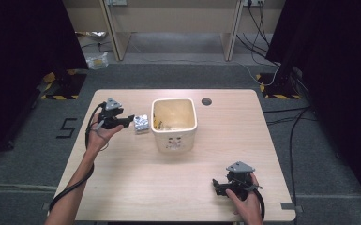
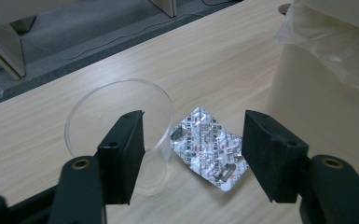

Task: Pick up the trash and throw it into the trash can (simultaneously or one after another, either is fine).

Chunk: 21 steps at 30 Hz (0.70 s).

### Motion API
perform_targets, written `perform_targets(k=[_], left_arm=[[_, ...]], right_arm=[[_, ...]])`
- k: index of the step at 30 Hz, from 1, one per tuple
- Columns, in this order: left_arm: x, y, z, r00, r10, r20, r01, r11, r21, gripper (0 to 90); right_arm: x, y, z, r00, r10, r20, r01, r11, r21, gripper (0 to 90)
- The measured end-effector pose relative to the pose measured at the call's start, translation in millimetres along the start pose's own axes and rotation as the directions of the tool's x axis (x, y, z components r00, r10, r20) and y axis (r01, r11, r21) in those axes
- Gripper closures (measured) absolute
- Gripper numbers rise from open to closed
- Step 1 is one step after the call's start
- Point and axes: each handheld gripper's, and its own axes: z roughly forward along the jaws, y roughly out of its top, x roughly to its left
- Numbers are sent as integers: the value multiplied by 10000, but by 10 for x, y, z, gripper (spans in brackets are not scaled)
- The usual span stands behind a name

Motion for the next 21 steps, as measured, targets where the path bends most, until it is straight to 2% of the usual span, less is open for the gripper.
perform_targets(k=[7, 14, 17, 21], left_arm=[[36, 37, 114, 9998, 181, -72, -179, 9993, 326, 520], [61, 2, 221, 9997, 189, -173, -179, 9981, 591, 590], [72, -16, 257, 9993, 356, -142, -345, 9970, 697, 635], [76, -35, 273, 9984, 539, -184, -524, 9959, 734, 746]], right_arm=[[1, 0, 1, 10000, 10, 0, -10, 10000, -14, 5], [1, -1, 2, 10000, -46, -14, 46, 10000, -20, 5], [1, -1, 2, 10000, -78, -30, 78, 10000, -25, 5], [2, 0, 1, 10000, -87, -41, 86, 10000, -10, 5]])
